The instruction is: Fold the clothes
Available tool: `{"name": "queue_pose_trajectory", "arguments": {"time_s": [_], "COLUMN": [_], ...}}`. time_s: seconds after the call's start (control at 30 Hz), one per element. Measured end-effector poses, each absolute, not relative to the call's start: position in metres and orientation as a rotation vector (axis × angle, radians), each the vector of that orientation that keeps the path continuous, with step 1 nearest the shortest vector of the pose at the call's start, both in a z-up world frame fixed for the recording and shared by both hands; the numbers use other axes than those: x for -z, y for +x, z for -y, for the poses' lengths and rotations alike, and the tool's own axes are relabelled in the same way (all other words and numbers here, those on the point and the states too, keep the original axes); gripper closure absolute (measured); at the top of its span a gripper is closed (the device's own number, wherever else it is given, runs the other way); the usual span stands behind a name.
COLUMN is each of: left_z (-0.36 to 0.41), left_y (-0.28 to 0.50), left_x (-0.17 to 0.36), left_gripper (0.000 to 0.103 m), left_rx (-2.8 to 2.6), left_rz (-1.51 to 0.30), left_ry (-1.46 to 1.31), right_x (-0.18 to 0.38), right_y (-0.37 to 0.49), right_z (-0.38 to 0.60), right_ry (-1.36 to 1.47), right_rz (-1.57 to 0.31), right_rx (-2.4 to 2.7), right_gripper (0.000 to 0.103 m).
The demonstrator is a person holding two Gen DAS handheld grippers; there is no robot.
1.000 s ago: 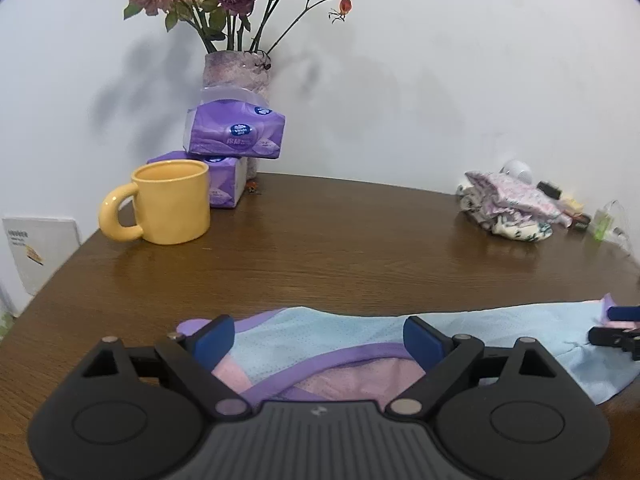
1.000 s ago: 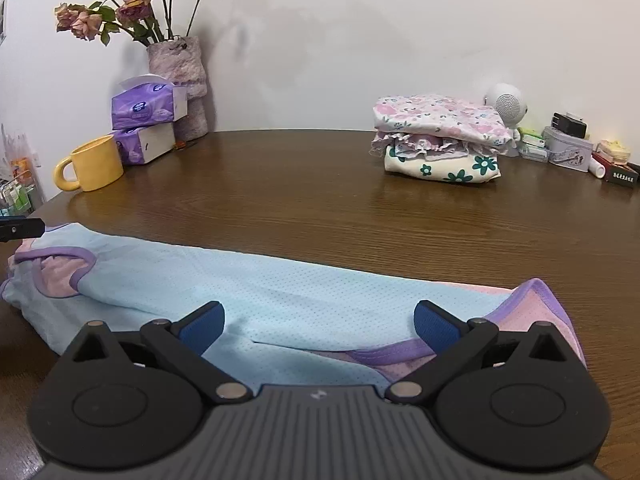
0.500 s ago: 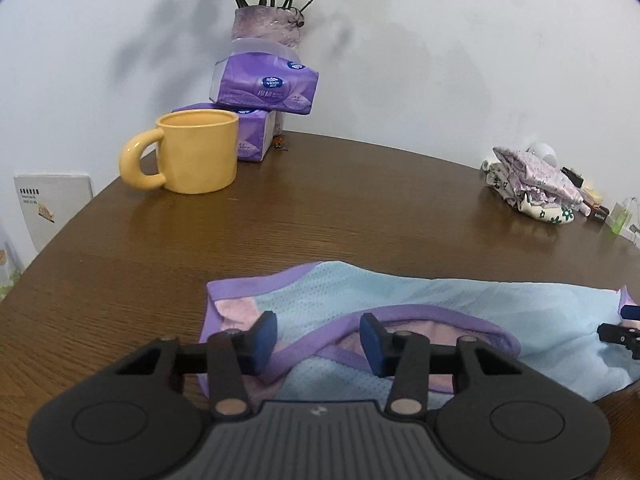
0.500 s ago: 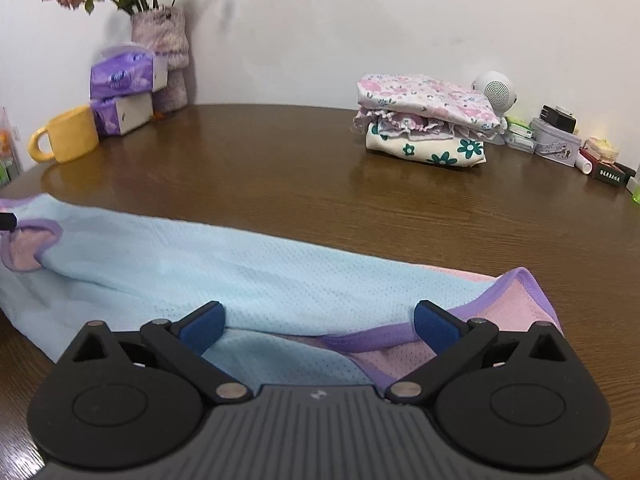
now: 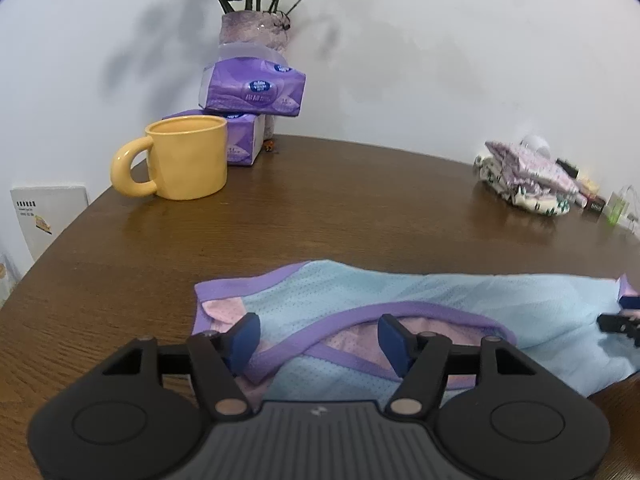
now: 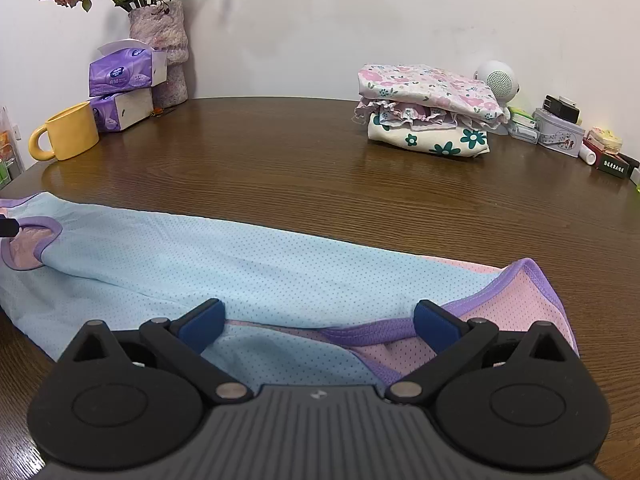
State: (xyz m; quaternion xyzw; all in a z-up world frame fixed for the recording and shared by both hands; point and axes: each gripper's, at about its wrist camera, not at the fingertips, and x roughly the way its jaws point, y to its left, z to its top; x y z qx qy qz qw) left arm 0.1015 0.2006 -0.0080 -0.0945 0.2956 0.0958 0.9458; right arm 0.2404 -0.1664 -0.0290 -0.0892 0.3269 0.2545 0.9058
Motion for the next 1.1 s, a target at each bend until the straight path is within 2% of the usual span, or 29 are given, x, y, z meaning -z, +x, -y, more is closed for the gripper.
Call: {"name": "queue_pose_trajectory", "arguments": {"time_s": [0.17, 0.6, 1.1], "left_z": [-0.200, -0.198, -0.192], "left_y": [0.099, 0.104, 0.109], "left_x": [0.004, 0.012, 0.017], "left_gripper": [0.038, 0.035, 0.006], "left_rx": [-0.170, -0.192, -0.173], "left_rz": [-0.558, -0.599, -0.633], "left_ry": [-0.208, -0.188, -0.159], "right_x": [0.029, 0.029, 0.030], "right_y": [0.240, 0.240, 0.240], "right_z": [0.166, 0.166, 0.167], "right_ry": [-0.185, -0.185, -0.185], "right_rz": [-0.675, -0.675, -0.676], "right_rx": [-0.525, -0.525, -0.526], "right_gripper": [0.000, 0.000, 0.001]}}
